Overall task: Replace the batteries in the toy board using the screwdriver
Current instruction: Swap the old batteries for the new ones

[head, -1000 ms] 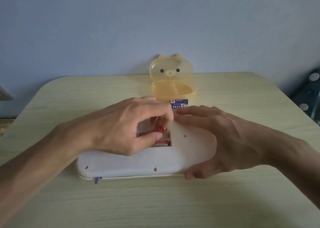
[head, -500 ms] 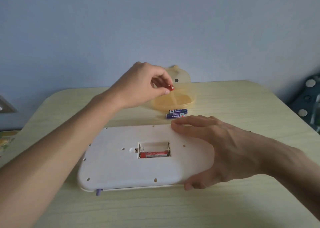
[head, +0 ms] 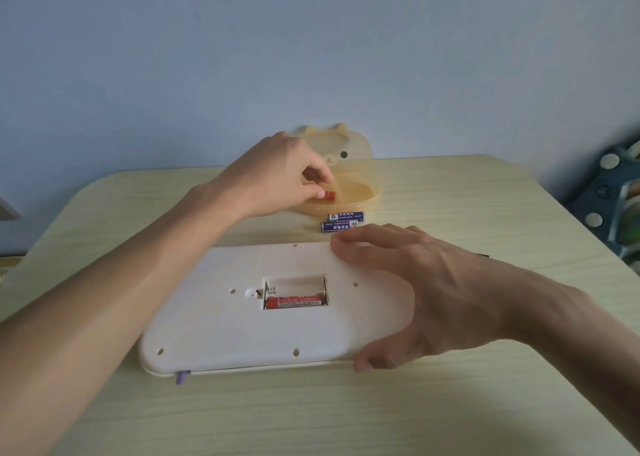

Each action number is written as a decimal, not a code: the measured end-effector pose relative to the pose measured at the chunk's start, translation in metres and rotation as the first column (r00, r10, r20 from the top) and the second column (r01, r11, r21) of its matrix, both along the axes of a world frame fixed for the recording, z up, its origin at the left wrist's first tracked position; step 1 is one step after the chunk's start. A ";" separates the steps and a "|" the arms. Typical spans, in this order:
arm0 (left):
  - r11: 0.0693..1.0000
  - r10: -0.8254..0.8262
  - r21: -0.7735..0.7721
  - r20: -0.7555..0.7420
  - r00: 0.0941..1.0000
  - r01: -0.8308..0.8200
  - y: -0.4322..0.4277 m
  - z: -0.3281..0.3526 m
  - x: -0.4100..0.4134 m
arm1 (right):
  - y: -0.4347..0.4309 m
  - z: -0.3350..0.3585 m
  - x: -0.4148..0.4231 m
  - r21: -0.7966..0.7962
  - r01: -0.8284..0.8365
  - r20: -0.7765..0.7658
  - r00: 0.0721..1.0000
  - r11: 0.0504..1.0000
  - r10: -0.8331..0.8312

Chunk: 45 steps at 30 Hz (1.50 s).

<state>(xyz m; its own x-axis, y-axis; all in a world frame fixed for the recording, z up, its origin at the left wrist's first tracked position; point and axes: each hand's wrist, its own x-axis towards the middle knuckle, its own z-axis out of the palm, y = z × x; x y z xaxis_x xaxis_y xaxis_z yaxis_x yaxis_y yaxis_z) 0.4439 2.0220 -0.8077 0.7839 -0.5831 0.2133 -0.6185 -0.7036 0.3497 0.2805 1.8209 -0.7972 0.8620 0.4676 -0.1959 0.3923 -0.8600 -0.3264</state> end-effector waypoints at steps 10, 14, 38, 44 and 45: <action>0.926 -0.366 -0.157 -0.161 0.916 0.343 0.065 0.007 -0.092 | 0.001 0.000 0.001 -0.012 -0.008 -0.004 1.000 1.000 0.008; 0.917 -0.393 -0.145 -0.174 0.903 0.371 0.067 -0.005 -0.099 | 0.002 0.000 0.002 -0.014 -0.015 -0.012 1.000 1.000 0.015; 0.875 -0.485 -0.012 -0.024 0.874 0.485 0.058 -0.009 -0.105 | 0.001 0.000 0.004 -0.043 -0.021 0.005 1.000 0.999 0.021; 0.878 -0.478 0.023 -0.022 0.878 0.479 0.050 -0.007 -0.107 | -0.001 -0.003 0.005 -0.027 -0.031 0.005 1.000 0.999 0.031; 0.877 -0.479 0.029 -0.019 0.878 0.479 0.048 -0.007 -0.107 | 0.000 -0.003 0.006 -0.022 -0.037 0.005 0.999 0.999 0.037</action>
<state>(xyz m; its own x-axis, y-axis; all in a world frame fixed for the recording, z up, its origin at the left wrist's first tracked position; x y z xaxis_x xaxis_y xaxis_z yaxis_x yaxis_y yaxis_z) 0.3367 2.0705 -0.8146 0.4093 -0.8942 0.1812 -0.8792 -0.3334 0.3405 0.2861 1.8206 -0.7999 0.8453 0.4947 -0.2019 0.4256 -0.8519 -0.3052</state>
